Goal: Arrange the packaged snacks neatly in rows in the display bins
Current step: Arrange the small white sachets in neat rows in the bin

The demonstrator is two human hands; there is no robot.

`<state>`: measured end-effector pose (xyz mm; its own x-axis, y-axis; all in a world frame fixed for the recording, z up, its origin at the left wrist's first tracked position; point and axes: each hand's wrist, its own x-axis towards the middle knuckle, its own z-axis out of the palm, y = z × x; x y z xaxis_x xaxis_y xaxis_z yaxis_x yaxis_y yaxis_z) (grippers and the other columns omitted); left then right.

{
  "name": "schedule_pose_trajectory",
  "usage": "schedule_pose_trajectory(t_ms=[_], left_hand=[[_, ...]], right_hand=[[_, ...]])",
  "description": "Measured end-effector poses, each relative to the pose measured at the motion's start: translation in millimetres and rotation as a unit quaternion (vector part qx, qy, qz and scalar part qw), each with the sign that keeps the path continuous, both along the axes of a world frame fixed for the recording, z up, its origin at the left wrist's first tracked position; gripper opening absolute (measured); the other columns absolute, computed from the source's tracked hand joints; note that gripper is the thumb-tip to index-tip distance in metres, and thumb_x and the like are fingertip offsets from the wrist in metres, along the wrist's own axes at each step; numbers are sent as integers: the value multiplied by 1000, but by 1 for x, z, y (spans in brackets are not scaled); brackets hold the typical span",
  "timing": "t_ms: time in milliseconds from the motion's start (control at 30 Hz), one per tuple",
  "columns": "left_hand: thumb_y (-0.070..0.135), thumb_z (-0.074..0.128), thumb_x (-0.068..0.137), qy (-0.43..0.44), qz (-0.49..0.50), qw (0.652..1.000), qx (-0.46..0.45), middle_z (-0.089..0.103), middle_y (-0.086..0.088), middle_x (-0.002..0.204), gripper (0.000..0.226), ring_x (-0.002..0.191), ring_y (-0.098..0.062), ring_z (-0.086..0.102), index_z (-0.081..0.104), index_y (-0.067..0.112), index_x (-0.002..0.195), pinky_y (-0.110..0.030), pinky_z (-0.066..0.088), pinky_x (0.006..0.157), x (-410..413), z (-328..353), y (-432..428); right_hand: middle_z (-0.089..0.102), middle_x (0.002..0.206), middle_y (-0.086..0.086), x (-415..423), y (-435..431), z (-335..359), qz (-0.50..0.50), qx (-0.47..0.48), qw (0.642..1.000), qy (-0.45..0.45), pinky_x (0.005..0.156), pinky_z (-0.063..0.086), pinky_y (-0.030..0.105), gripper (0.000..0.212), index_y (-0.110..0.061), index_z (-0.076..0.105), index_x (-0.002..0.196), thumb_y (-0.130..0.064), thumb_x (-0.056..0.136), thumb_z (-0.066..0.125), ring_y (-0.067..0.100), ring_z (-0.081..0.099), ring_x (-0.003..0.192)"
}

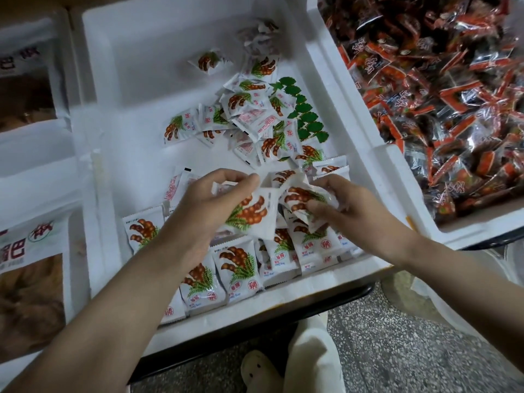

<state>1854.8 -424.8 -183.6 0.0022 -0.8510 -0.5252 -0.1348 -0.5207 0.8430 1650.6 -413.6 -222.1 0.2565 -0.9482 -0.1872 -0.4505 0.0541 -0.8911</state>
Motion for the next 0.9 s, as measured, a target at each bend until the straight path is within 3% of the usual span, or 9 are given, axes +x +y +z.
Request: schedule_pose_trajectory(t_ms=[67,167,267,333,433,533,700,767,900], left_hand=[[32,66,82,-84,-84,990,-81,68,24,71,8,69,7,65,67,25,86,-8,47,60,5,-4,4],[37,64,80,-144,-188,962,-138,56,40,69,16,77,24,52,68,31,95,9,32,68,1,-5,10],[40,63,80,-165,-223,945,-171,61,35,73,15,83,16,56,70,35,92,5,33,73,-1,-4,10],[35,65,82,-175,-231,940,-179,66,27,80,10,85,12,59,73,32,87,4,36,72,-1,-4,9],[32,66,83,-188,-243,935,-177,60,30,88,11,79,21,56,74,27,89,7,34,70,0,-9,9],[27,66,84,-185,-211,943,-177,58,26,83,13,73,27,52,73,22,93,9,33,67,0,-16,11],[28,55,91,-120,-33,979,-165,63,13,88,16,71,6,65,67,21,99,-8,49,57,10,-10,13],[34,55,91,-105,10,986,-128,61,15,95,17,84,4,63,64,27,104,-8,46,66,18,-10,13],[28,65,86,-8,36,999,-11,57,14,107,25,103,1,53,61,31,110,-29,37,99,22,-13,19]], right_hand=[[69,80,-17,1,3,4,-14,21,998,-52,57,47,13,4,-28,59,92,-28,88,57,-3,63,68],[71,90,2,11,8,6,-25,69,994,-78,64,57,29,13,-27,58,95,-22,84,63,10,68,63],[67,94,-9,17,12,6,7,70,996,-63,55,53,18,23,-28,54,94,-16,80,68,7,66,57],[65,80,-15,19,16,4,30,73,996,-36,55,48,11,25,-29,56,95,-15,79,69,2,64,56],[69,77,-2,17,23,2,66,53,996,17,63,50,18,21,-25,64,98,-23,79,71,7,66,69],[70,85,-1,17,25,3,78,16,995,63,71,49,31,19,-21,68,99,-29,81,69,13,63,81],[57,66,12,18,28,-3,-11,-46,991,122,54,36,28,32,-2,59,79,-32,88,60,26,49,60],[52,59,12,20,30,-8,-43,-40,989,133,50,34,23,40,0,50,69,-33,89,59,27,44,54],[55,58,5,35,38,-15,-28,-30,989,140,51,37,21,36,-8,51,64,-33,86,64,18,50,54]])
